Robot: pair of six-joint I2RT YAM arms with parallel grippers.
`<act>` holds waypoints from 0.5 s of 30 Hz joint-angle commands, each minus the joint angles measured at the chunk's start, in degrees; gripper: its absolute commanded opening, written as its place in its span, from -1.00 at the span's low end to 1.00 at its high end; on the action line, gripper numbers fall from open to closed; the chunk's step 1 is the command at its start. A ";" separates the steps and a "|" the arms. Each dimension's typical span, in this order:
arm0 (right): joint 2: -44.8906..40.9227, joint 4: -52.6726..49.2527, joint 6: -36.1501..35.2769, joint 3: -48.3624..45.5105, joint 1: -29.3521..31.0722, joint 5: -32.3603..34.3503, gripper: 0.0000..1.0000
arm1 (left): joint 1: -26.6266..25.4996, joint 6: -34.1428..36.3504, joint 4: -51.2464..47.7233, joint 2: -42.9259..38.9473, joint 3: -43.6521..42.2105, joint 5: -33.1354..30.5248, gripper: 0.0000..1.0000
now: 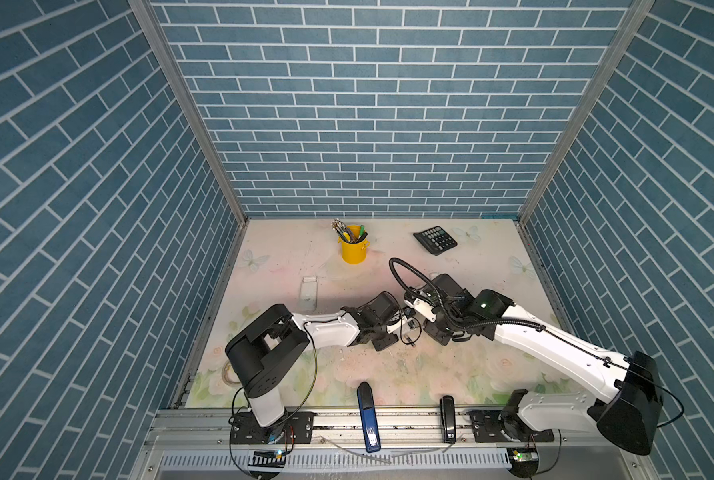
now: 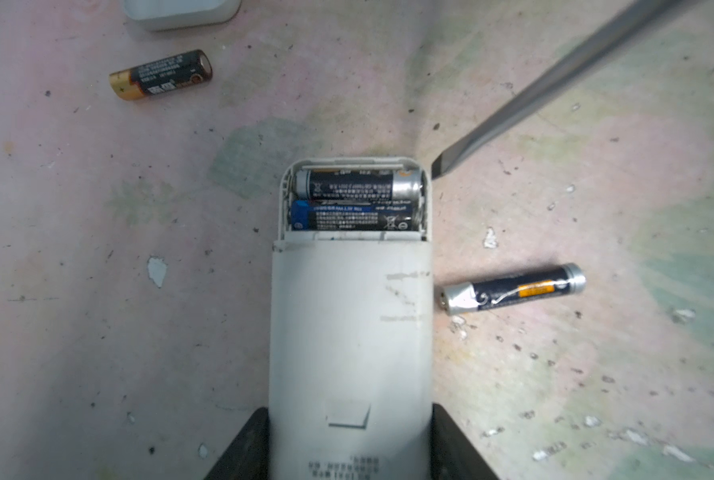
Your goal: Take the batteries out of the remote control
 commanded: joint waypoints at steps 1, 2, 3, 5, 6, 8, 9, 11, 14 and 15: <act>-0.06 -0.03 -0.36 1.36 -0.07 -1.14 -1.00 | -0.55 1.05 -5.60 2.91 -1.32 -0.35 -0.79; 0.03 -0.03 -0.40 1.39 -0.07 -1.14 -1.00 | -0.52 0.98 -5.62 2.86 -1.32 -0.35 -0.79; 0.09 0.03 -0.40 1.30 -0.02 -1.15 -1.00 | -0.50 0.97 -5.58 2.91 -1.32 -0.30 -0.79; 0.20 0.26 -0.32 1.15 0.00 -1.24 -1.00 | -0.54 0.98 -5.57 2.80 -1.41 -0.35 -0.79; 0.28 0.44 -0.31 0.95 -0.03 -1.28 -1.00 | -0.55 0.97 -5.58 2.78 -1.41 -0.35 -0.80; 0.40 0.70 -0.30 0.80 -0.06 -1.29 -1.00 | -0.54 0.97 -5.53 2.70 -1.41 -0.35 -0.80; 0.46 0.96 -0.32 0.68 -0.07 -1.23 -1.00 | -0.53 0.98 -5.52 2.68 -1.49 -0.35 -0.80; 0.47 1.41 -0.27 0.37 0.04 -0.93 -1.00 | -0.55 0.98 -5.54 2.70 -1.50 -0.35 -0.80; 0.73 1.81 -0.32 0.03 -0.09 -0.76 -1.00 | -0.55 0.97 -5.58 2.61 -1.50 -0.34 -0.81; 0.73 1.97 -0.31 -0.04 -0.16 -0.69 -1.00 | -0.55 0.99 -5.51 2.63 -1.50 -0.35 -0.81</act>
